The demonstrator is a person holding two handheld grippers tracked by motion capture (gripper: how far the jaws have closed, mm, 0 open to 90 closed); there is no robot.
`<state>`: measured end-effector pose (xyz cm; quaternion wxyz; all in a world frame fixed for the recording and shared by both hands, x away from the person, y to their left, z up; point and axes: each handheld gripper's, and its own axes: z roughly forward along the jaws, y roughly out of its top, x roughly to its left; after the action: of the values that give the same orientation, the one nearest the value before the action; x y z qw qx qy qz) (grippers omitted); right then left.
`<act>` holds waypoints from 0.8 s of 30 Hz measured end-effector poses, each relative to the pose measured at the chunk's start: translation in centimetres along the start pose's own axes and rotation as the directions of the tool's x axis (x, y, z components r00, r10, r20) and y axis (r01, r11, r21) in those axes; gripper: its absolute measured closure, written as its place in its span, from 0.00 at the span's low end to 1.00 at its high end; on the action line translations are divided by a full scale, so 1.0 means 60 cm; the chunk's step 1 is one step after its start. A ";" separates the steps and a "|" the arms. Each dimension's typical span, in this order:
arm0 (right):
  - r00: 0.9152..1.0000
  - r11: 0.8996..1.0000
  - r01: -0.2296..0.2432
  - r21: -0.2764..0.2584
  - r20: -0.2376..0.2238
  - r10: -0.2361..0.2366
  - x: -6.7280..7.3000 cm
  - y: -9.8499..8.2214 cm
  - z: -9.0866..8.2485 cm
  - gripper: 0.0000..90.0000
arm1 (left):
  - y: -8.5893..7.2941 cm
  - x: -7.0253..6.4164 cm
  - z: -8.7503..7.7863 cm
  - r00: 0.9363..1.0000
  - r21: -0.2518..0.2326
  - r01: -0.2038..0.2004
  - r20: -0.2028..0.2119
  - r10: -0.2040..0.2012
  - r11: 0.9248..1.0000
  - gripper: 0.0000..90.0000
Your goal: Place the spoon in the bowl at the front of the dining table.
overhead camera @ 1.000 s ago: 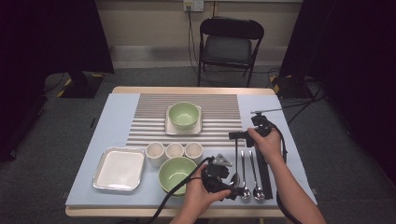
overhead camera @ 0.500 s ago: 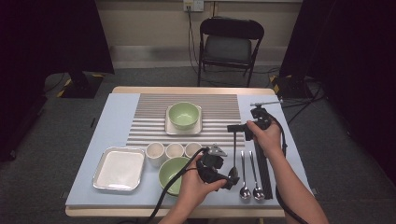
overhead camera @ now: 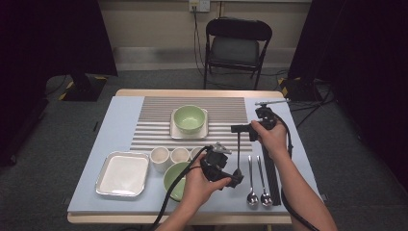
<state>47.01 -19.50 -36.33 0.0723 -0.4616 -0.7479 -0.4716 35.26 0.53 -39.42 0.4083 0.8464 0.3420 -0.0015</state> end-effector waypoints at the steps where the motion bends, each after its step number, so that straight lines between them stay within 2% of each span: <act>1: 1.000 1.000 -0.001 0.000 -0.002 0.001 0.001 0.001 0.000 1.00 | 0.001 0.001 0.000 1.000 0.001 0.003 0.001 -0.003 1.000 0.24; 11: 1.000 1.000 -0.001 -0.028 -0.011 0.000 0.011 0.012 -0.002 1.00 | 0.007 0.006 0.003 0.999 -0.004 0.033 -0.011 -0.033 0.999 0.24; 13: 1.000 1.000 -0.002 -0.028 -0.009 0.002 0.013 0.012 0.000 1.00 | 0.008 0.008 0.005 0.999 0.006 0.030 -0.021 -0.030 1.000 0.24; 18: 1.000 0.999 0.001 -0.037 -0.022 -0.002 0.019 0.016 0.004 1.00 | 0.010 0.011 0.008 0.998 0.017 0.051 -0.031 -0.050 0.999 0.25; 24: 0.999 0.998 -0.006 -0.055 -0.039 0.004 0.023 0.019 0.001 1.00 | 0.011 0.015 0.009 0.998 0.021 0.050 -0.043 -0.049 0.999 0.25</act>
<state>47.15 -18.47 -34.87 0.0752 -0.4559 -0.7320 -0.5007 36.50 0.38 -39.59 0.3913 0.8419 0.3716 0.0026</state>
